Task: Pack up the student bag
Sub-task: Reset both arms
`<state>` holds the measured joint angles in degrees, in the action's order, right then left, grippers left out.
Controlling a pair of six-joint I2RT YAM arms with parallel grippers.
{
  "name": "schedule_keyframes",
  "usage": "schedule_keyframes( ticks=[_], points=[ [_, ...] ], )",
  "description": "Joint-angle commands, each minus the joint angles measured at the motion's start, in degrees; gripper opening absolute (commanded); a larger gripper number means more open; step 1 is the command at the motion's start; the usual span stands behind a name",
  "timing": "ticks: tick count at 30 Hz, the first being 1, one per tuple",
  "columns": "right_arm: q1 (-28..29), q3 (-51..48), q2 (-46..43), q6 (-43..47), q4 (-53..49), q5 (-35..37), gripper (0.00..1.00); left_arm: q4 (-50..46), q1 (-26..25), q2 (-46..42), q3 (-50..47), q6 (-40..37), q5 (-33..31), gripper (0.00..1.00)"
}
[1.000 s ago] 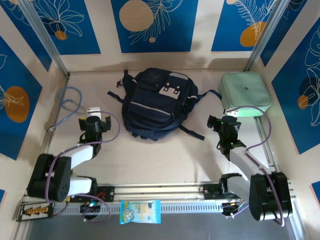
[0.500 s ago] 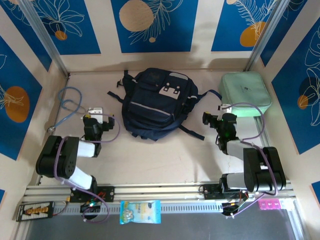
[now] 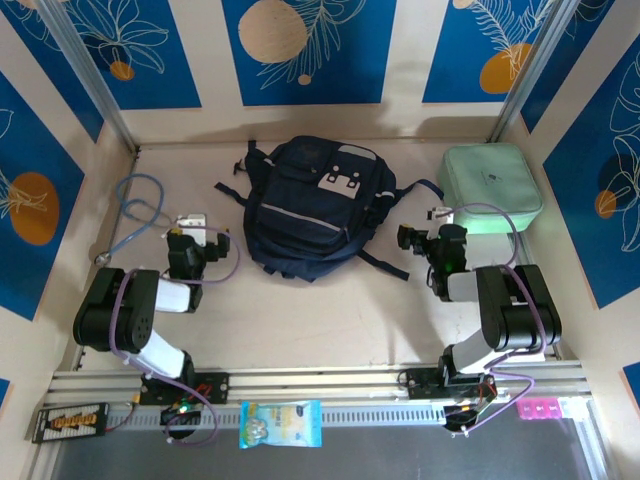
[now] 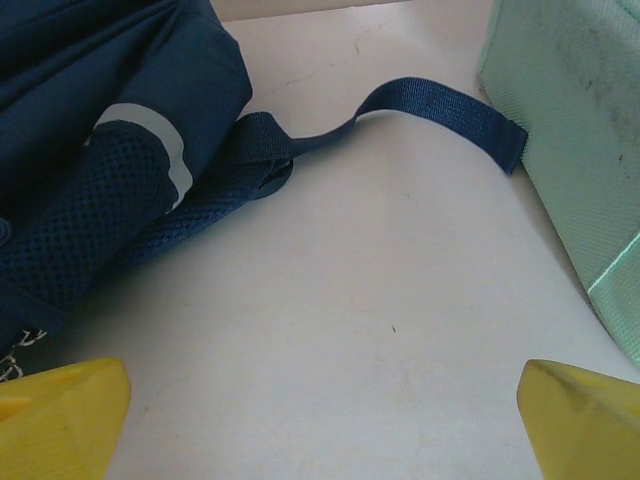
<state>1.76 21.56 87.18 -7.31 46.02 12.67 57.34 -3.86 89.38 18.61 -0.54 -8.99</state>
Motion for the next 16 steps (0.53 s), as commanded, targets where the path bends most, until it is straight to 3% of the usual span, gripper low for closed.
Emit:
schedule_keyframes(
  ticks=[1, 16],
  points=[
    [-0.6, 1.6, 0.2, 0.5, 1.7, -1.5, 0.99, -1.4, 0.1, 0.2, 1.7, -0.3, 1.6, 1.00],
    [-0.6, 1.5, 0.1, 0.5, 1.7, -1.6, 0.99, -4.2, 0.1, 0.4, 3.3, -1.7, 5.3, 1.00]
  ],
)
